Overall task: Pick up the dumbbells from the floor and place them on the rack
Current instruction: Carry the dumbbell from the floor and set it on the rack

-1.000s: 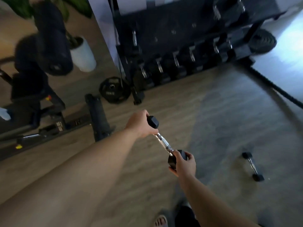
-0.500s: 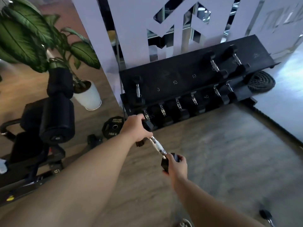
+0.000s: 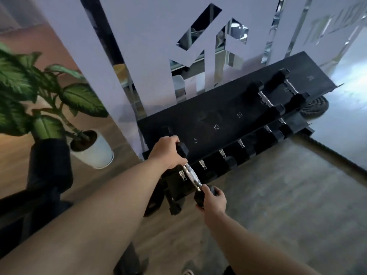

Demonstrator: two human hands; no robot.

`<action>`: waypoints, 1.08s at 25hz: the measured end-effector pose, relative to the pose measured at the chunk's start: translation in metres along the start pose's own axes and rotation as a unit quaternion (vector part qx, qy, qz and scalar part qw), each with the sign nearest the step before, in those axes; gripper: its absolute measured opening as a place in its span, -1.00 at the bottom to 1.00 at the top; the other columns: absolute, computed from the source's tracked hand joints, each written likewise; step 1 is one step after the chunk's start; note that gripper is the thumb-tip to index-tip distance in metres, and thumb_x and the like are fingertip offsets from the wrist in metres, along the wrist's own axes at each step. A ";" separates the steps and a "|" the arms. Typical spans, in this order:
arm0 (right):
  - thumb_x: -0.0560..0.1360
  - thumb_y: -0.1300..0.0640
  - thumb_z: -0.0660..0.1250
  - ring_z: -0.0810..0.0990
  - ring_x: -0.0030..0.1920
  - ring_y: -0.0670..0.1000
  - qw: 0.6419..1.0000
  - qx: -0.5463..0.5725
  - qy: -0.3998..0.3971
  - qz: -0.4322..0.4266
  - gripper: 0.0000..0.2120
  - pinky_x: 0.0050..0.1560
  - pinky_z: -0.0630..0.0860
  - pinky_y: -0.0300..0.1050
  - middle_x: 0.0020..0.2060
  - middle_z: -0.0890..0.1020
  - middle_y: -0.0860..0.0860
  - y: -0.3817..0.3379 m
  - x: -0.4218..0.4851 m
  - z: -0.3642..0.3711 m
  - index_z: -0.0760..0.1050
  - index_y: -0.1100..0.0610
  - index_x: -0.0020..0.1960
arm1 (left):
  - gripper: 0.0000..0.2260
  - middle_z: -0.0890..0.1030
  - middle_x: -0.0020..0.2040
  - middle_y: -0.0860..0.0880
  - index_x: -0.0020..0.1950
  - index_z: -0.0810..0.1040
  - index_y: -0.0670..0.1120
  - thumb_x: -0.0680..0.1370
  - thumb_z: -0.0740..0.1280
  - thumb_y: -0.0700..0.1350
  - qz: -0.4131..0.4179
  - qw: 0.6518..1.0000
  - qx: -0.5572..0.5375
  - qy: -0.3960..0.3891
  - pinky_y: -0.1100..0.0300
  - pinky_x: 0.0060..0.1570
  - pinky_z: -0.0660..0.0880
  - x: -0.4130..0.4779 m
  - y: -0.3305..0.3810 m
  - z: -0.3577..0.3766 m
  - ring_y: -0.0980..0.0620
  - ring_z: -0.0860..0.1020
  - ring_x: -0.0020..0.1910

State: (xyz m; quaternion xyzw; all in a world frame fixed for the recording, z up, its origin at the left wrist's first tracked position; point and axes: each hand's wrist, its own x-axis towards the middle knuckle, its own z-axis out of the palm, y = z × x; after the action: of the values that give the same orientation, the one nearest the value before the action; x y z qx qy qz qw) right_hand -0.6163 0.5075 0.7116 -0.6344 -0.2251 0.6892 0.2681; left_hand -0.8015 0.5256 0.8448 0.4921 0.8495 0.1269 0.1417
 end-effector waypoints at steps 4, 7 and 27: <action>0.49 -0.02 0.50 0.69 -0.10 0.04 1.000 -0.010 0.007 -0.001 -0.43 -0.34 0.67 -0.08 -0.04 0.60 -0.06 -0.035 0.052 0.036 0.42 0.05 0.44 | -0.39 0.58 0.11 0.00 0.25 0.54 -0.02 0.28 0.65 0.09 0.019 0.999 0.020 -0.029 0.11 -0.09 0.57 0.080 0.004 0.008 -0.01 0.56 0.00; 0.48 -0.07 0.50 0.65 -0.09 -0.02 0.998 -0.055 0.002 0.010 -0.37 -0.22 0.63 -0.11 0.00 0.60 -0.07 -0.068 0.098 0.053 0.41 0.10 0.47 | -0.41 0.56 0.06 0.00 0.21 0.53 -0.02 0.28 0.66 0.09 0.016 0.999 0.031 -0.032 0.11 -0.12 0.55 0.134 0.012 0.013 -0.03 0.58 -0.01; 0.54 -0.13 0.41 0.49 0.31 0.24 0.956 -0.220 0.155 0.118 -0.28 0.37 0.44 0.07 0.46 0.30 0.23 -0.121 0.320 0.179 0.28 0.14 0.57 | -0.37 0.55 0.11 -0.06 0.28 0.45 -0.01 0.34 0.62 0.17 0.035 0.969 0.151 -0.191 0.14 -0.27 0.40 0.414 -0.050 0.138 0.01 0.49 -0.08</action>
State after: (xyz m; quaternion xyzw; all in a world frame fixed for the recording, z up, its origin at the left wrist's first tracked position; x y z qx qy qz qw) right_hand -0.8010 0.8138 0.5662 -0.7987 -0.2508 0.5424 0.0701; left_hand -0.9876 0.8729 0.6512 0.5524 0.7982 -0.0944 0.2210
